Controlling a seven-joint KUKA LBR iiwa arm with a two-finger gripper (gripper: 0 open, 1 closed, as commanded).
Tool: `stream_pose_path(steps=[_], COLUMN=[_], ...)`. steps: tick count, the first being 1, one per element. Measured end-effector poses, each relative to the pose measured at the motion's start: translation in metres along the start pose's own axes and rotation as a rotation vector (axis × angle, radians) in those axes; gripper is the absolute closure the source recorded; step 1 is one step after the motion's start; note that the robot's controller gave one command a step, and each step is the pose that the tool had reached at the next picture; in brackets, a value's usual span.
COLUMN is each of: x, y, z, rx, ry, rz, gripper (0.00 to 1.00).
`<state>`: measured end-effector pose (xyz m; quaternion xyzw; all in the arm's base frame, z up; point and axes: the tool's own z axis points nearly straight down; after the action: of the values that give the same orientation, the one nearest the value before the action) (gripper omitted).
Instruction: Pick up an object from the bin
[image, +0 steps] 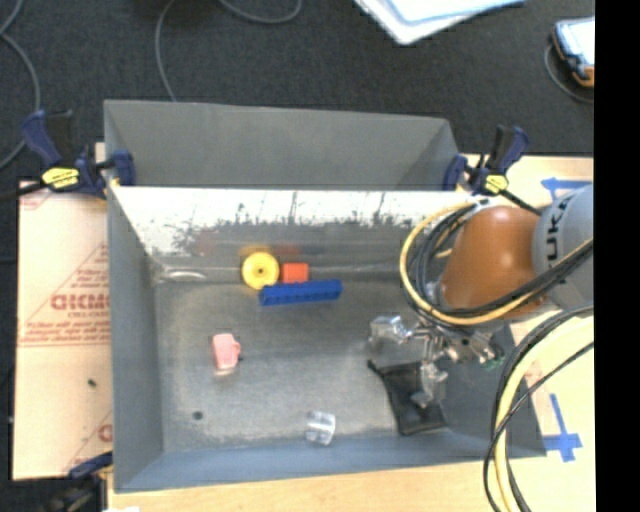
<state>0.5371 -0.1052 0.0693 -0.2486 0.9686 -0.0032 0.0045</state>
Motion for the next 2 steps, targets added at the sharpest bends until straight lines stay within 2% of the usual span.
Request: stream_pose_path(steps=[1, 2], x=[-0.0189, -0.026], y=[0.0146, 0.0106], z=[-0.0014, -0.0016], rx=[0.003, 0.004], ry=[-0.003, -0.005], rz=[-0.159, -0.188], gripper=[0.0, 1.0])
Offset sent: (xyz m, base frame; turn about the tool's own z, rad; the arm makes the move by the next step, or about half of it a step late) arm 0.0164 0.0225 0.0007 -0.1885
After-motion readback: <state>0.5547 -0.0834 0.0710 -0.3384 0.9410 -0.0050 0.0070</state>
